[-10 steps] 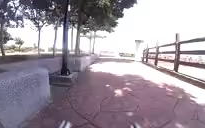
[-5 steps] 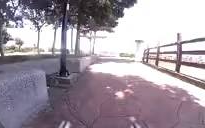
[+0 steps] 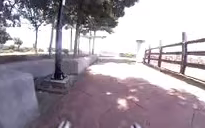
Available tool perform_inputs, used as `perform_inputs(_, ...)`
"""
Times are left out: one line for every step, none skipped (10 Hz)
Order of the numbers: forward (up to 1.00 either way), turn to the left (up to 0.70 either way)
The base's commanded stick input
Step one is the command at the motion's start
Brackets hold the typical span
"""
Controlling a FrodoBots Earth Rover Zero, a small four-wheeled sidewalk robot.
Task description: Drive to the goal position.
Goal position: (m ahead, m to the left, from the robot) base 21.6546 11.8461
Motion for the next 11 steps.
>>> perform_inputs(0.7, -0.35)
perform_inputs(0.7, -0.23)
perform_inputs(0.7, 0.0)
perform_inputs(0.7, 0.0)
perform_inputs(0.7, 0.0)
perform_inputs(0.7, 0.0)
perform_inputs(0.7, 0.0)
perform_inputs(0.7, 0.0)
perform_inputs(0.7, 0.0)
perform_inputs(0.7, 0.0)
perform_inputs(0.7, 0.0)
